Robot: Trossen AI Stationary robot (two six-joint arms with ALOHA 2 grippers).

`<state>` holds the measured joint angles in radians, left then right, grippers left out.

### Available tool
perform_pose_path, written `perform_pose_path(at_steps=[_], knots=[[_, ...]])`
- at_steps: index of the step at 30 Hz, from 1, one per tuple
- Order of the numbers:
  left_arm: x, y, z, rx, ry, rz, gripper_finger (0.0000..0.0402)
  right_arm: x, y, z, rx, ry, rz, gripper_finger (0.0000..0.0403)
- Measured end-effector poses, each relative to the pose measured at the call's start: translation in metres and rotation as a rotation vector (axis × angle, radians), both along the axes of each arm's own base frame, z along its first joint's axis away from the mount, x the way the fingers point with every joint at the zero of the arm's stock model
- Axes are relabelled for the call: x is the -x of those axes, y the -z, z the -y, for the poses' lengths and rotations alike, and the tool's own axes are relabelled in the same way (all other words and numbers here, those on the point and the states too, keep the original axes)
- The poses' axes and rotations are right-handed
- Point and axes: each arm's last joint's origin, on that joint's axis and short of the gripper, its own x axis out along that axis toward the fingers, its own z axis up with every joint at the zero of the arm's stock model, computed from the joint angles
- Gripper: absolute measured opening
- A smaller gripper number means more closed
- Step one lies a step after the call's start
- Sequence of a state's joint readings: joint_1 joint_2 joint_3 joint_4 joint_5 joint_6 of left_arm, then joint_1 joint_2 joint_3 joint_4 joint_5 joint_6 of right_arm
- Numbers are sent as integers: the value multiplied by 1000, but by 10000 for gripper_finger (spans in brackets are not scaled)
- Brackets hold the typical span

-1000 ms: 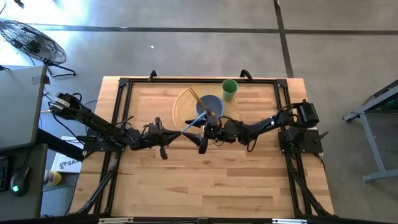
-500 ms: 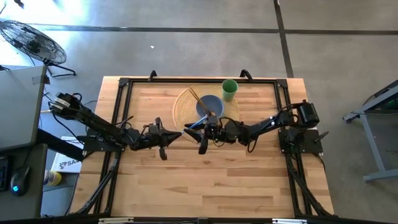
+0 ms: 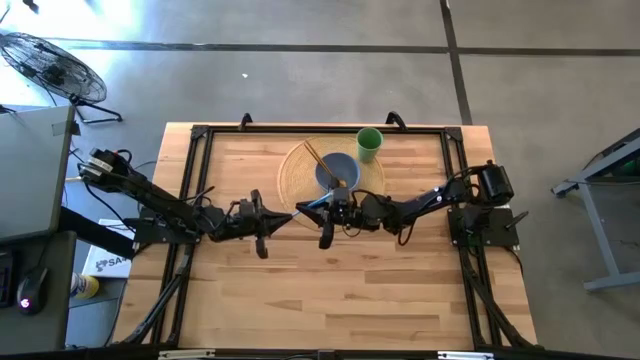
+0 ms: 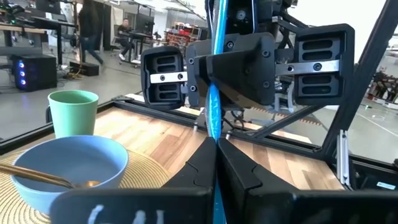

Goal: Pick & Place Utensil
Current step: Put the blue straw into the green cup on the brown mat

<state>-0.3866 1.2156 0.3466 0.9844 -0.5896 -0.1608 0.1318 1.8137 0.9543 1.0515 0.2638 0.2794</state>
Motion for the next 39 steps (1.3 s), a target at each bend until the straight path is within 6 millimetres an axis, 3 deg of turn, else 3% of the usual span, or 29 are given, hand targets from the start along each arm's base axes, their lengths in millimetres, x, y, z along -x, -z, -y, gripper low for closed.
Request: perform_pose_path(at_steps=[5,11,18,24,28,33,39], knots=[[0,0,1,-3,35,1,31,0,1,0,11,2,-14,7],[0,0,1,-8,55,-5,126,5,-5,1,35,22,-90,4],[14,-11,-3,-29,111,-47,205,39,-54,5,168,227,-180,4],[28,-23,-7,-30,170,-33,221,90,-111,24,265,624,-194,5],[30,-24,-8,-30,169,-37,221,115,-129,42,286,886,-275,3],[30,-21,-8,-40,170,-68,221,122,-118,68,259,1017,-413,5],[30,-17,-8,-54,170,-114,221,126,-89,105,103,956,-531,3]])
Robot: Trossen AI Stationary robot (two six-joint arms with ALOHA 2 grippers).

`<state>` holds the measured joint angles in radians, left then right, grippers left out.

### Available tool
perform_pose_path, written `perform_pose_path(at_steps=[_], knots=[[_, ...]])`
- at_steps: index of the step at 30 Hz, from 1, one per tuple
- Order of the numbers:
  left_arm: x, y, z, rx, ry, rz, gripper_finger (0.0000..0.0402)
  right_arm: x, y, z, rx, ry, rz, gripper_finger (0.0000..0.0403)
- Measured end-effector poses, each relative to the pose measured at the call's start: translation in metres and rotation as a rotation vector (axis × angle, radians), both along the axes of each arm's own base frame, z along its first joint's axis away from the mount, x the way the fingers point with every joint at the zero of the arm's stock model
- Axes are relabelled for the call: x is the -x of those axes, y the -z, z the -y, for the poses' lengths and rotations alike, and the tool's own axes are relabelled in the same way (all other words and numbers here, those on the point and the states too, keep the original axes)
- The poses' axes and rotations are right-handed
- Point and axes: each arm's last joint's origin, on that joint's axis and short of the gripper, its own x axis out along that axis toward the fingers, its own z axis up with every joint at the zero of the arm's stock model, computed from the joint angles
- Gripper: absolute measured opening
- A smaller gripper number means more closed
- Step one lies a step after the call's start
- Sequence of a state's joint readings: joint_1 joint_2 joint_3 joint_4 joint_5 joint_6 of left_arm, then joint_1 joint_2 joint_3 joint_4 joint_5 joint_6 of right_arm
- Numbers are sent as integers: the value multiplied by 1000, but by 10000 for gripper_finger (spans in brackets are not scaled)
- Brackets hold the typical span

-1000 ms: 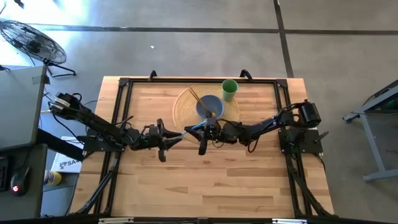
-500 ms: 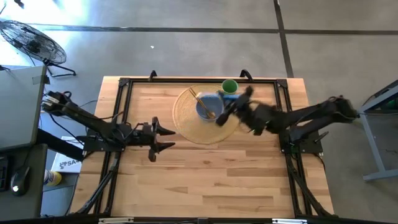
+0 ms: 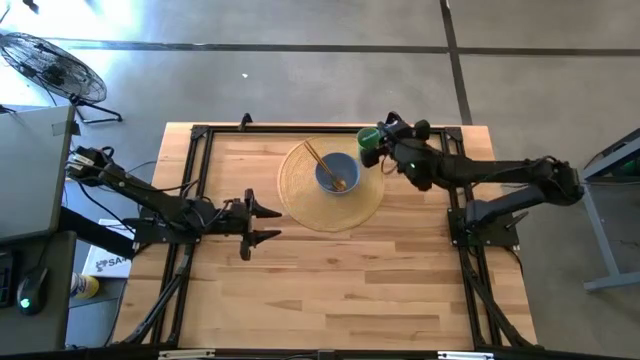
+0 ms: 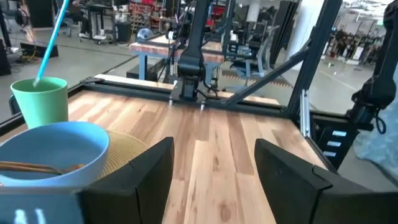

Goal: Pick & Place Utensil
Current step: Put the blue straw into the green cup on the brown mat

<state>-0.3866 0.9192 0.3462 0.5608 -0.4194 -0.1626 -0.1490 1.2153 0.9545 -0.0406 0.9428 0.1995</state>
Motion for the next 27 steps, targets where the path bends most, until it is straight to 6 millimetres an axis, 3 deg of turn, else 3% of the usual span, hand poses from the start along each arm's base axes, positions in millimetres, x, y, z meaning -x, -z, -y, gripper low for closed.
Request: perform_pose_path(at_steps=[5,11,19,22,27], knots=[[0,2,0,-10,0,-24,221,7,9,26,-103,2,-6,8],[0,3,0,-12,0,-30,221,3,24,41,-178,-61,-21,17],[0,3,0,-9,3,-30,221,-5,61,64,-248,19,-100,86],[0,3,0,-9,2,-30,221,-5,56,67,-245,22,-84,124],[2,0,-1,-4,-11,-14,221,-2,30,68,-214,18,-62,187]])
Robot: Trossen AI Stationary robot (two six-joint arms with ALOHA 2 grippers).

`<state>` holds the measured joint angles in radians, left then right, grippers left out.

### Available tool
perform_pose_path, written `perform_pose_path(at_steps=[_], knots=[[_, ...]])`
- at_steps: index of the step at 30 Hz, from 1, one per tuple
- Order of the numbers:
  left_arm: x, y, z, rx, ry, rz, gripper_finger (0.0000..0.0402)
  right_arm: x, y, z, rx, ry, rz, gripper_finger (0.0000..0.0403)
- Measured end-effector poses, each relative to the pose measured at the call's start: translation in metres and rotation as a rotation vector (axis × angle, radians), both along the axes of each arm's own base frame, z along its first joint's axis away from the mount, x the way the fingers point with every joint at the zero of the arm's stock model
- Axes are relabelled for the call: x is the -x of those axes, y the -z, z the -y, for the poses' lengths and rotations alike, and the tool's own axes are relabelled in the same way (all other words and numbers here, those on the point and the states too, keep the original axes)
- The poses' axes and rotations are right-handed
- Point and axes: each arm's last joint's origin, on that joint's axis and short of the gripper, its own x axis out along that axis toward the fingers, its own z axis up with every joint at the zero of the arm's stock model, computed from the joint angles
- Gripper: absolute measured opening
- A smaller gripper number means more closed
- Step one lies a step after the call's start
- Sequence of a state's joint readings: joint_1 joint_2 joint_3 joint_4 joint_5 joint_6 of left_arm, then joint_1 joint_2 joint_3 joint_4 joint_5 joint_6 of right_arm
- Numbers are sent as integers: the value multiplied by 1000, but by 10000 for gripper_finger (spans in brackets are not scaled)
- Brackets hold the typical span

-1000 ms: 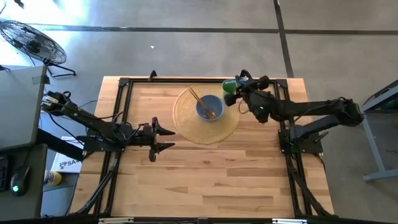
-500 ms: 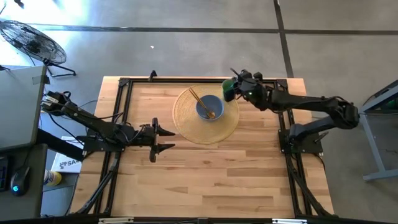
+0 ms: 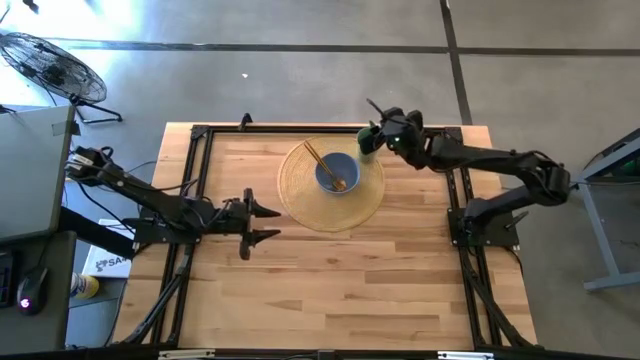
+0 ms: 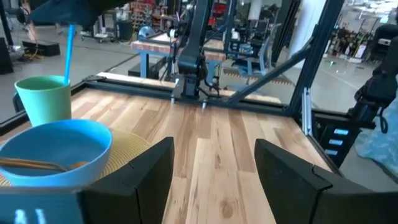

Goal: Pick & Place Utensil
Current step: Put the blue straw into the green cup on the brown mat, then return to Home Position

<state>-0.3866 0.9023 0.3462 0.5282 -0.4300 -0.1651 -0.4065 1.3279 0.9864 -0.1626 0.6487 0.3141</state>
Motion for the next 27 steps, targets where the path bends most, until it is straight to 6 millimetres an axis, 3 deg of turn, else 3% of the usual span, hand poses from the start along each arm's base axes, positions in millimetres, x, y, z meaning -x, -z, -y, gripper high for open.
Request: perform_pose_path(at_steps=[5,9,15,19,23,27], knots=[[7,-8,-3,8,-3,41,221,15,-37,-9,49,-29,22,225],[10,-10,-4,13,-3,40,221,35,-68,-23,105,-82,59,227],[10,-8,-4,11,-3,18,221,70,-98,-50,162,-176,135,226],[10,-5,-4,2,-3,-5,221,89,-104,-69,118,-315,174,227],[10,-1,-4,-15,-3,-44,221,103,-100,-87,-2,-559,155,228],[10,2,-4,-28,-4,-78,221,102,-89,-101,-134,-725,140,228]])
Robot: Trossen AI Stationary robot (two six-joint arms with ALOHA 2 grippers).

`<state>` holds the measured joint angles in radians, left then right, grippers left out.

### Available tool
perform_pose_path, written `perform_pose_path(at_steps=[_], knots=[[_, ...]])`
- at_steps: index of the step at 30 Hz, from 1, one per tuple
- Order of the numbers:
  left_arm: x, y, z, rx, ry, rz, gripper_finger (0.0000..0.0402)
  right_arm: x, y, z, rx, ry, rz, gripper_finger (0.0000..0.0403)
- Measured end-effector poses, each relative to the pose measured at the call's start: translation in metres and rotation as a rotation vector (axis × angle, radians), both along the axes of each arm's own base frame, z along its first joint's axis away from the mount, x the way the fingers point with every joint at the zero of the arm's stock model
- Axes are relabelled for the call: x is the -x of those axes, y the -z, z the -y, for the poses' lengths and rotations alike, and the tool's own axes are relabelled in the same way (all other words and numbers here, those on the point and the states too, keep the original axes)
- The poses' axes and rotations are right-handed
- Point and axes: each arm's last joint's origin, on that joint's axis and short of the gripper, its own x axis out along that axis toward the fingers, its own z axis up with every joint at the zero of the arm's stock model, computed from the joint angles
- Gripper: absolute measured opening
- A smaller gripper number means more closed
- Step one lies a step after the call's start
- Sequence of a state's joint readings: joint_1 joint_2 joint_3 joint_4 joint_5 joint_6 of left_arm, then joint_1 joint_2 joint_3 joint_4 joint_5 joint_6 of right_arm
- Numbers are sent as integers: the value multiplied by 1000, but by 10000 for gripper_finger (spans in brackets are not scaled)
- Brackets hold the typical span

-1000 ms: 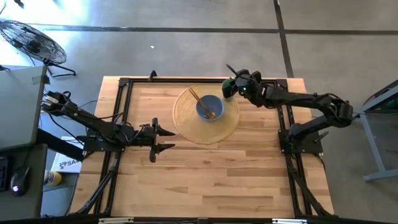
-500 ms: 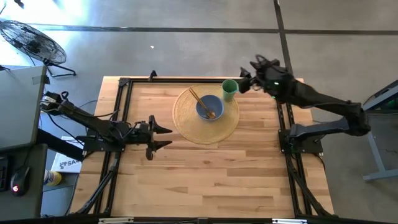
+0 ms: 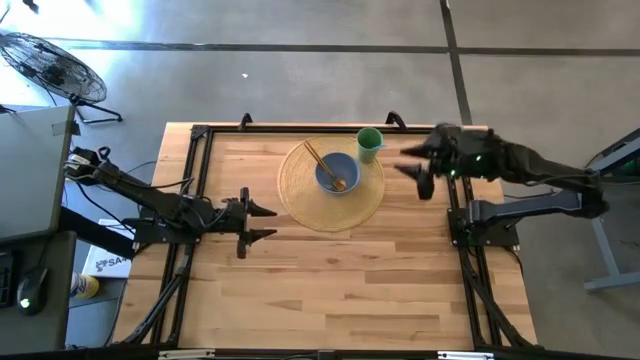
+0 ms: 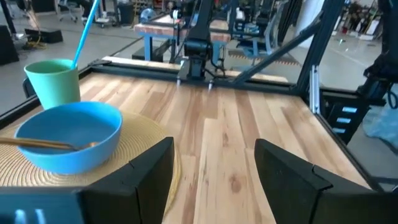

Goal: Pick & Place Utensil
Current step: Return to Home Position

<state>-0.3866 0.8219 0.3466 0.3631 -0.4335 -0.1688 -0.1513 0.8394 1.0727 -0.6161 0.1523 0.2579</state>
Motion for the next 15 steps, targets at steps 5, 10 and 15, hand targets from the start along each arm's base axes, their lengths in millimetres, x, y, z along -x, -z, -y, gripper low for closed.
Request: perform_pose_path(at_steps=[5,10,15], knots=[[0,3,0,-13,0,-32,221,-15,42,-15,-16,-62,-66,225],[1,6,0,-5,-2,-55,221,-26,93,-28,-7,-43,-38,225],[1,6,0,-4,-3,-63,221,-18,109,-40,10,-157,48,224]])
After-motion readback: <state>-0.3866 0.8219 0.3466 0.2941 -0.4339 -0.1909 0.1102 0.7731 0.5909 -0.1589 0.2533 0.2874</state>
